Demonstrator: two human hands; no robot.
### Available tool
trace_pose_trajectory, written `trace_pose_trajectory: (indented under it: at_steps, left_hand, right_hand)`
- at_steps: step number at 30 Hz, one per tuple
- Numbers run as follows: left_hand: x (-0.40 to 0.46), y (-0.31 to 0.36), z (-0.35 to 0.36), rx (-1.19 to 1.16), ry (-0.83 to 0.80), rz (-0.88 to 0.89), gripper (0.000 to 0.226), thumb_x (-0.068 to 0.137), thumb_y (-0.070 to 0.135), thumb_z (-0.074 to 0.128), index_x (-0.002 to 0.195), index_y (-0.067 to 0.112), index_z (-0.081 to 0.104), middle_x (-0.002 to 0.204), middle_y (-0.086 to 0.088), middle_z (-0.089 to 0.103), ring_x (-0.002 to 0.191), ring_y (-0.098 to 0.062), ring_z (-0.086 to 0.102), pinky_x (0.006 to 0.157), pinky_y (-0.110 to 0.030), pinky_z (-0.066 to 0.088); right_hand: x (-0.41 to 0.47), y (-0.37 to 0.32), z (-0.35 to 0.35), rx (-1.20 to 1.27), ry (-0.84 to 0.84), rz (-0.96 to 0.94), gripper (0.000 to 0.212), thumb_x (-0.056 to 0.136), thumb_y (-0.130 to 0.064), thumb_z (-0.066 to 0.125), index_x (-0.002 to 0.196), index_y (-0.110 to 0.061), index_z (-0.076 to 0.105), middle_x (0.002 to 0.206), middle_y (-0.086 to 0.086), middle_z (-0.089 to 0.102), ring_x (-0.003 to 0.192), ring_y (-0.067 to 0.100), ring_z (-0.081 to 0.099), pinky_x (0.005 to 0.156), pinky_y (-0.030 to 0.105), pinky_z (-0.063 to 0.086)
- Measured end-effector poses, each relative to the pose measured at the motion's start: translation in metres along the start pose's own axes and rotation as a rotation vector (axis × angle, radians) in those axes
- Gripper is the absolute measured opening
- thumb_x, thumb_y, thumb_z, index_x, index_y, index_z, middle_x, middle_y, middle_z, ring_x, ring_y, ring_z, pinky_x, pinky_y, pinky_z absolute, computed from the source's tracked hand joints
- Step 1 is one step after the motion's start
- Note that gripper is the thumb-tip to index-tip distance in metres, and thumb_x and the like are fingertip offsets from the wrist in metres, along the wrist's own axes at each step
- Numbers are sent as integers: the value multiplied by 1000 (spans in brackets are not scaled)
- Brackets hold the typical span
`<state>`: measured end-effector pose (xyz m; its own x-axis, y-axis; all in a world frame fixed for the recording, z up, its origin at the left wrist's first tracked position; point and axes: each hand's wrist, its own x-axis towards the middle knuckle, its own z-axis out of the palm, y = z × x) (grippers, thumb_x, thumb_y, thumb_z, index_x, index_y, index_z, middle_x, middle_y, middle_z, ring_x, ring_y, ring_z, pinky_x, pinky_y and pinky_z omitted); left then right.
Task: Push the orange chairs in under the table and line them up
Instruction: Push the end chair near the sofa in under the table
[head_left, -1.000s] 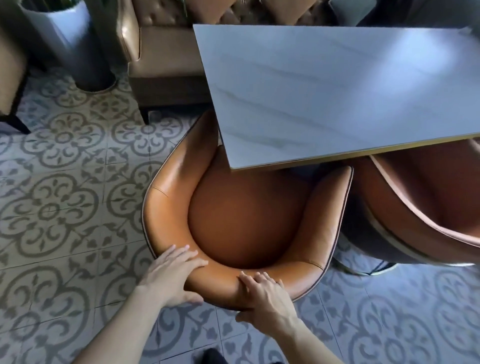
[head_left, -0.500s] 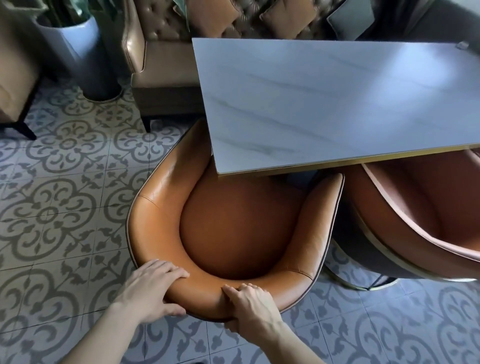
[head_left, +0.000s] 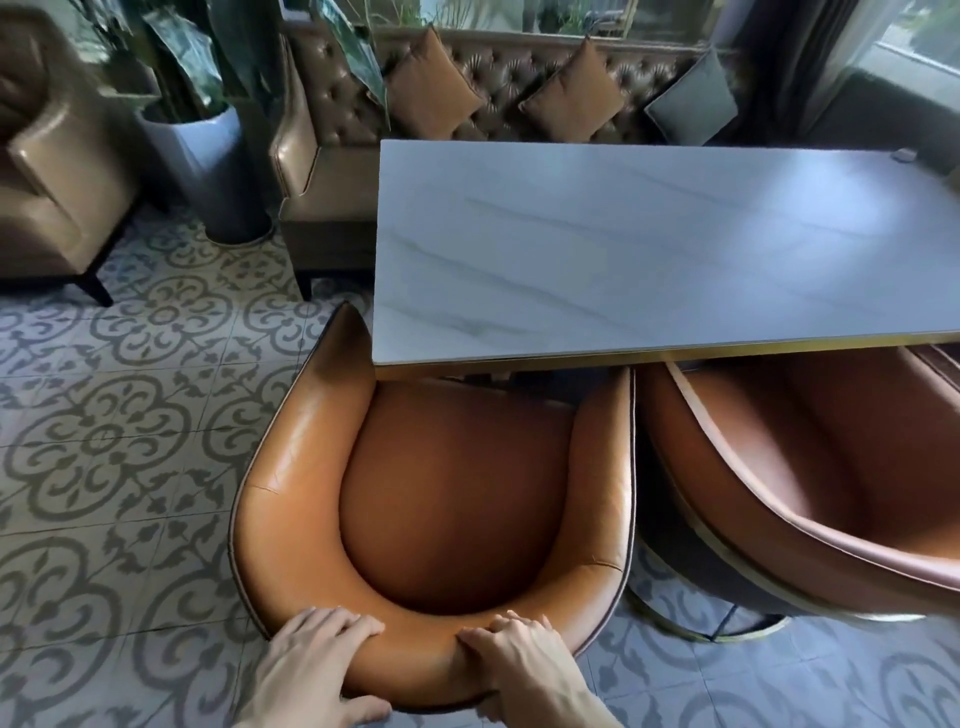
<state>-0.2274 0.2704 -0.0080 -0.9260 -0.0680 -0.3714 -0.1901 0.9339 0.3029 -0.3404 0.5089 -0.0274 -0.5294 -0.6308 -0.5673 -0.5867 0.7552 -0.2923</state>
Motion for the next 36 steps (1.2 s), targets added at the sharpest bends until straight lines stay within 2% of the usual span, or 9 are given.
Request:
trace_pose_trajectory:
  at_steps: [3,6,10,13,16,21,27,31,36]
  left_hand:
    - [-1,45,10,8,41,8,86,55,89,47,133,53,38,125,28,42,126,6,33,107,-19,18]
    - [1,87,17,26,128,12,78,47,90,53,117,55,57,110,28,57,112,8,51,98,-19,27]
    - [-1,120,32,1,96,-57,83,57,85,47,134,53,36,131,26,44,129,6,32,109,-22,21]
    - [-4,142,35,22,79,-75,82,57,87,44,132,54,36,127,27,45,124,8,36,104,-20,24]
    - [-3,161,34,64,138,-83,73,53,90,47,118,57,47,112,27,54,108,9,49,93,-18,38]
    - [-1,195,52,79,73,-135,70,69,82,44,131,50,34,119,22,45,116,3,41,93,-21,32]
    - [-4,230,66,18,16,-150,92,57,92,38,139,53,29,131,24,43,125,-1,36,98,-29,30]
    - [-18,221,63,-54,-38,-120,90,64,84,37,146,57,13,155,26,23,143,1,18,111,-25,19]
    - [-33,199,54,-112,-69,-203,71,84,57,51,145,58,14,158,26,15,147,-2,9,121,-33,8]
  right_hand:
    - [-20,35,-2,-9,4,-20,56,95,-27,64,146,-38,43,143,10,51,140,26,41,114,52,28]
    - [-38,67,-7,-50,5,-41,67,87,-24,75,145,-35,45,144,6,51,140,24,40,113,50,30]
    - [-54,96,-9,-49,6,-68,65,88,-21,73,146,-34,47,147,6,50,143,24,38,116,51,27]
    - [-60,113,-9,-63,-1,-101,60,91,-21,69,146,-33,47,149,7,49,143,24,37,114,51,27]
    - [-67,128,-7,-58,5,-135,42,107,-25,45,147,-34,47,153,4,46,146,22,33,114,51,23]
    - [-87,158,-10,12,-35,-131,41,109,-29,42,148,-37,47,157,-4,42,150,14,25,121,53,9]
    - [-114,191,-14,-39,19,-137,71,88,-15,72,150,-37,45,154,-6,46,150,16,29,122,49,17]
    - [-125,185,-4,-80,64,-118,87,84,-38,79,157,-36,31,163,5,32,155,24,17,122,52,15]
    - [-127,181,-3,-129,56,-75,94,84,-57,73,160,-34,23,166,6,22,157,26,11,123,56,12]
